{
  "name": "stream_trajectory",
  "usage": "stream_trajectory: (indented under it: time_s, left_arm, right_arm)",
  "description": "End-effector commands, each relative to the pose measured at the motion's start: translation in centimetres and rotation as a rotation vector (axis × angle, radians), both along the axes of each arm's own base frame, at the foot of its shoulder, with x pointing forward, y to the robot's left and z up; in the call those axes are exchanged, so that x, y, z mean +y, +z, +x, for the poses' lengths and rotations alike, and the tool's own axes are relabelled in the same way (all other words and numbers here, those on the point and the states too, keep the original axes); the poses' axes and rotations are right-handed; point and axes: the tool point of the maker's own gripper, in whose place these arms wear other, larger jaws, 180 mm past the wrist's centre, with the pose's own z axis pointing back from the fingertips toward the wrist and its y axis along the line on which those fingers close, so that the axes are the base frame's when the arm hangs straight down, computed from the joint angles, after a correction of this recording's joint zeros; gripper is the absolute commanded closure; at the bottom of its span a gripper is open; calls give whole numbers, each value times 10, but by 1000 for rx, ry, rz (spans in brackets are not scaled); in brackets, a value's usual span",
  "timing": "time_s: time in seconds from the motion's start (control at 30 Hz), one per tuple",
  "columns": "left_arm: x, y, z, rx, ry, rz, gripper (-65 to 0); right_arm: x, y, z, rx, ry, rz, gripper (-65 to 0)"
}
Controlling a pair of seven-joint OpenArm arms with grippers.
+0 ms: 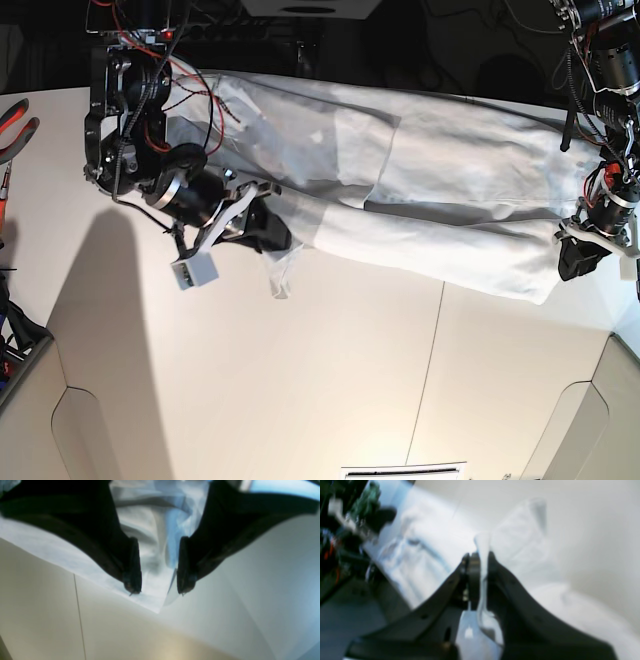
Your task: Layout the t-shirt on the table in an organized manner, then fold the t-shirt properly
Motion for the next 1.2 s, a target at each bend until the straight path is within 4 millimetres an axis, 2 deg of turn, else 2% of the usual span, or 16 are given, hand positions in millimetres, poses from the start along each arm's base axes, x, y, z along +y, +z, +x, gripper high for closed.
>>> stream_trajectory:
  time_s: [0.0,0.23,0.4,0.6,0.7,0.73,1.17]
  left_arm:
    - [8,22,10,-65,3,17,-272]
    - [8,22,10,-64,3,17,-272]
    - [8,22,10,-64,2,17,-272]
    - [8,22,10,-65,3,17,-272]
    - [8,22,10,-64,3,17,-272]
    - [8,22,10,-65,3,17,-272]
    - [8,22,10,-66,3,16,-272]
  right_arm:
    - [12,17,1,-52,23,37,0]
    - [62,10,-48,7,215,37,0]
    - [73,2,-67,49,284,20,0]
    - [70,-6,-72,74,304,-21,0]
    - [70,-5,-72,73,304,-20,-211]
    - [70,-5,-72,73,304,-19,-245]
    - [83,19,-70,59,310,128,-250]
